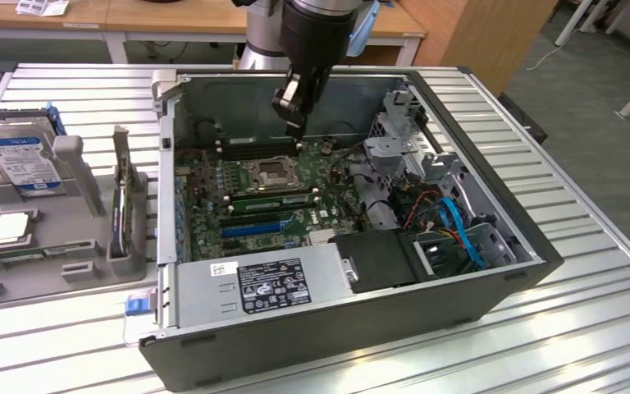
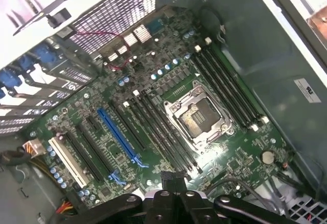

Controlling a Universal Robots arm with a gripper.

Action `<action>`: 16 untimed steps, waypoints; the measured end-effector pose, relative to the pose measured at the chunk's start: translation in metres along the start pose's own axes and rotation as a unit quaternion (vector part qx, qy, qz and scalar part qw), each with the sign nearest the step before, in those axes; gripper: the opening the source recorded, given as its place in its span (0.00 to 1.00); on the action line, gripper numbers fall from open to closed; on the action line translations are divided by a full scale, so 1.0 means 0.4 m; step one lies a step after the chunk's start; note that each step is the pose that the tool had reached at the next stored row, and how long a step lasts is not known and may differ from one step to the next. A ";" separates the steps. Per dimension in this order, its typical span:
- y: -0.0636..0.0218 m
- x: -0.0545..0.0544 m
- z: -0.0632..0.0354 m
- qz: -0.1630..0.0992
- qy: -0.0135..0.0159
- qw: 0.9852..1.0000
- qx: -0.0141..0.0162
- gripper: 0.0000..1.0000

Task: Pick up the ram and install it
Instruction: 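Press down the ram until it locks into place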

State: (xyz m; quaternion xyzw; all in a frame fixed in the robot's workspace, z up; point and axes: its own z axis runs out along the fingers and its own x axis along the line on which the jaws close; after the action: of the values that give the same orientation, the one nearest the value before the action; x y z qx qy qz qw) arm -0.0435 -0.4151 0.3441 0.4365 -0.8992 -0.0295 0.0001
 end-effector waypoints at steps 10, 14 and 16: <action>0.000 0.000 0.001 0.061 -0.003 0.998 0.002 0.10; 0.000 0.000 0.002 0.086 -0.005 0.996 0.002 0.10; 0.000 0.000 0.002 0.099 -0.005 0.995 0.003 0.10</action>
State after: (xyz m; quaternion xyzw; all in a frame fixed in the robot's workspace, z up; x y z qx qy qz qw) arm -0.0435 -0.4151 0.3433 0.3451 -0.9381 -0.0293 -0.0028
